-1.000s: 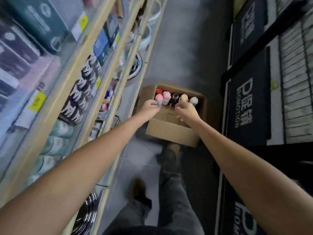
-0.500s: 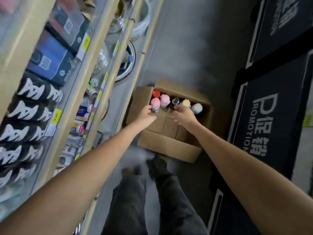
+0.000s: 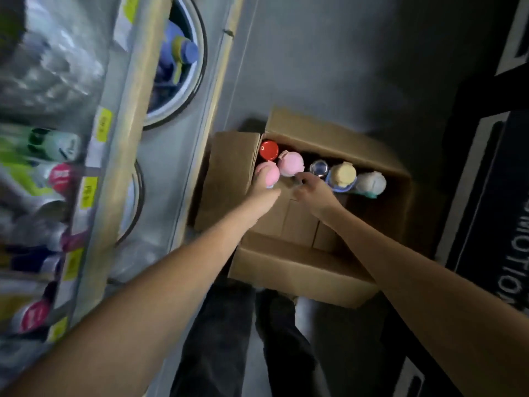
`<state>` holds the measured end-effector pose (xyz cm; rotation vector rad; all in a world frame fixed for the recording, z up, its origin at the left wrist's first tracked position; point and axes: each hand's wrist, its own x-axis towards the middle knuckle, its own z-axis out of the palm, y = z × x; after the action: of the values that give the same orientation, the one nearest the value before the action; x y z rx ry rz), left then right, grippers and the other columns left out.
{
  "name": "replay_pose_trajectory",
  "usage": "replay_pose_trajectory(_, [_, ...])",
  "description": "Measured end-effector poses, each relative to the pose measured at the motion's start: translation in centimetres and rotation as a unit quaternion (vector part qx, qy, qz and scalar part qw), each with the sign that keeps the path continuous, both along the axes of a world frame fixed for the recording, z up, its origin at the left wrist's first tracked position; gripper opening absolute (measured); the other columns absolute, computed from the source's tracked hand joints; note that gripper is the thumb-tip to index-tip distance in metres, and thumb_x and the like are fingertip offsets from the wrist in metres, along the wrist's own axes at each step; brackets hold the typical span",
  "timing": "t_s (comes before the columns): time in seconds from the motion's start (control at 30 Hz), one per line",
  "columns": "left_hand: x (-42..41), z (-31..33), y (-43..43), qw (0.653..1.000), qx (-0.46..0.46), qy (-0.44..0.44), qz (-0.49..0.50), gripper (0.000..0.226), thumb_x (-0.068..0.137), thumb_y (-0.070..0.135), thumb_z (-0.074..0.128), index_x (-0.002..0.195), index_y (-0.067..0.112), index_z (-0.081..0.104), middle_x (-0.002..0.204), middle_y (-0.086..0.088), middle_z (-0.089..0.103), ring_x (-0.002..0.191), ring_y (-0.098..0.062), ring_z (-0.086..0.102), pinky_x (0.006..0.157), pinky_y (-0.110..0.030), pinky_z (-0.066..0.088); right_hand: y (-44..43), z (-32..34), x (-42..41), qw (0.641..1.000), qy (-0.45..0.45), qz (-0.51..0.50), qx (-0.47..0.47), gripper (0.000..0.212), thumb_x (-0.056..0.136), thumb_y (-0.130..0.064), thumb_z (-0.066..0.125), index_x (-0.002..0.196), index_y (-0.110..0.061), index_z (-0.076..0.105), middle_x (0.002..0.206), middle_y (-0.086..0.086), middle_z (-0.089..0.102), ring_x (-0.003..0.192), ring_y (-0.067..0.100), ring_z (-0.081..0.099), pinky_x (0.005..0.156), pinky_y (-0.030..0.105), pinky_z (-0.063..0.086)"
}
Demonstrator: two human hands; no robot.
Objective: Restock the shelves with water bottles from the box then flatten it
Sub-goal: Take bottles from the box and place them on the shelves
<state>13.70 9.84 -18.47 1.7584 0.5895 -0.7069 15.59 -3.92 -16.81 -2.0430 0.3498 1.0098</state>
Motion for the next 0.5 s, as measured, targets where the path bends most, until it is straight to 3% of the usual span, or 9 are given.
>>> replay_pose_trajectory(0.1, [1.0, -6.7, -0.7, 0.998, 0.033, -0.034, -0.028, 0.062, 0.074, -0.014, 0.055, 0.133, 0.003, 0.045, 0.137, -0.013, 0.045, 0.127, -0.026, 0.044, 0.109, -0.035, 0.035, 0.8, -6.6, 1.2, 0.999, 0.030, 0.010, -0.013, 0.044, 0.086, -0.007, 0.051, 0.130, -0.013, 0.050, 0.102, 0.005, 0.053, 0.092, 0.022, 0.051, 0.091, 0.044, 0.046])
replay_pose_trajectory(0.2, [1.9, -11.1, -0.5, 0.993, 0.074, -0.059, -0.073, 0.062, 0.068, -0.019, 0.049, 0.127, 0.000, 0.051, 0.130, -0.010, 0.048, 0.115, -0.020, 0.045, 0.096, -0.016, 0.031, 1.2, -12.7, 1.9, 0.998, 0.046, 0.007, -0.031, 0.047, 0.086, -0.005, 0.051, 0.132, -0.014, 0.048, 0.106, 0.009, 0.057, 0.091, 0.023, 0.050, 0.086, 0.043, 0.047])
replay_pose_trajectory(0.27, [2.0, -13.1, -0.2, 0.992, 0.080, -0.071, -0.066, 0.063, 0.068, -0.021, 0.044, 0.126, -0.001, 0.053, 0.130, -0.012, 0.048, 0.118, -0.019, 0.044, 0.089, -0.012, 0.028, 1.4, -15.5, 1.7, 0.998, 0.049, -0.017, -0.020, 0.051, 0.086, -0.002, 0.050, 0.136, -0.012, 0.043, 0.117, 0.013, 0.060, 0.093, 0.022, 0.051, 0.086, 0.042, 0.047])
replay_pose_trajectory(0.37, [1.6, -14.9, -0.5, 0.987, 0.091, -0.102, -0.079, 0.063, 0.067, -0.022, 0.046, 0.128, -0.005, 0.049, 0.135, -0.020, 0.044, 0.126, -0.021, 0.038, 0.093, -0.012, 0.025, 1.5, -18.3, 1.3, 0.998, 0.049, -0.034, 0.008, 0.066, 0.081, 0.004, 0.049, 0.143, -0.016, 0.035, 0.101, 0.011, 0.060, 0.083, 0.021, 0.052, 0.067, 0.027, 0.044])
replay_pose_trajectory(0.43, [1.4, -14.6, -0.8, 0.984, 0.112, -0.090, -0.108, 0.064, 0.074, -0.015, 0.051, 0.136, -0.001, 0.040, 0.143, -0.019, 0.037, 0.129, -0.018, 0.029, 0.099, -0.017, 0.024, 1.7, -19.8, 1.0, 0.997, 0.048, -0.049, 0.046, 0.081, 0.072, 0.001, 0.050, 0.146, -0.025, 0.029, 0.112, 0.010, 0.061, 0.089, 0.020, 0.057, 0.075, 0.030, 0.048])
replay_pose_trajectory(0.5, [1.1, -14.3, -1.1, 0.975, 0.139, -0.057, -0.162, 0.072, 0.080, -0.004, 0.053, 0.146, 0.008, 0.025, 0.150, -0.013, 0.024, 0.135, -0.025, 0.024, 0.107, -0.026, 0.021, 2.1, -20.4, 0.7, 0.993, 0.042, -0.075, 0.086, 0.094, 0.063, -0.002, 0.051, 0.149, -0.029, 0.022, 0.134, 0.008, 0.053, 0.117, 0.022, 0.054, 0.098, 0.039, 0.047])
